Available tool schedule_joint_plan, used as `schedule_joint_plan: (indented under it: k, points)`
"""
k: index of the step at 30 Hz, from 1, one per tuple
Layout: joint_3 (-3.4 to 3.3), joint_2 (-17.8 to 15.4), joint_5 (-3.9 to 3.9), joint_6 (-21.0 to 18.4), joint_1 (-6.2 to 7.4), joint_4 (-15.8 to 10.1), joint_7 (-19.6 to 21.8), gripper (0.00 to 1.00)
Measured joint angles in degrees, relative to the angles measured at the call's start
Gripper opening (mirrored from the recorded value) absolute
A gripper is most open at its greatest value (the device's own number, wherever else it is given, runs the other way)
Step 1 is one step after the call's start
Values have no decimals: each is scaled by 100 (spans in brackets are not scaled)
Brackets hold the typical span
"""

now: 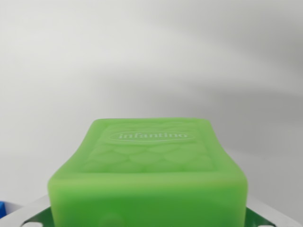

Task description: Stack cube

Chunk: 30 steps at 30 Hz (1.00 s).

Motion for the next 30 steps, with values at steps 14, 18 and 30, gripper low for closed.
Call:
schedule_joint_plan:
  k: [14,18,30]
  points:
    - [-2,-366,-10,-249,42,-145,49,0]
    - [-1,-433,-11,-209,87,-277,88,0]
    - [-1,-702,-17,-52,225,-694,236,0]
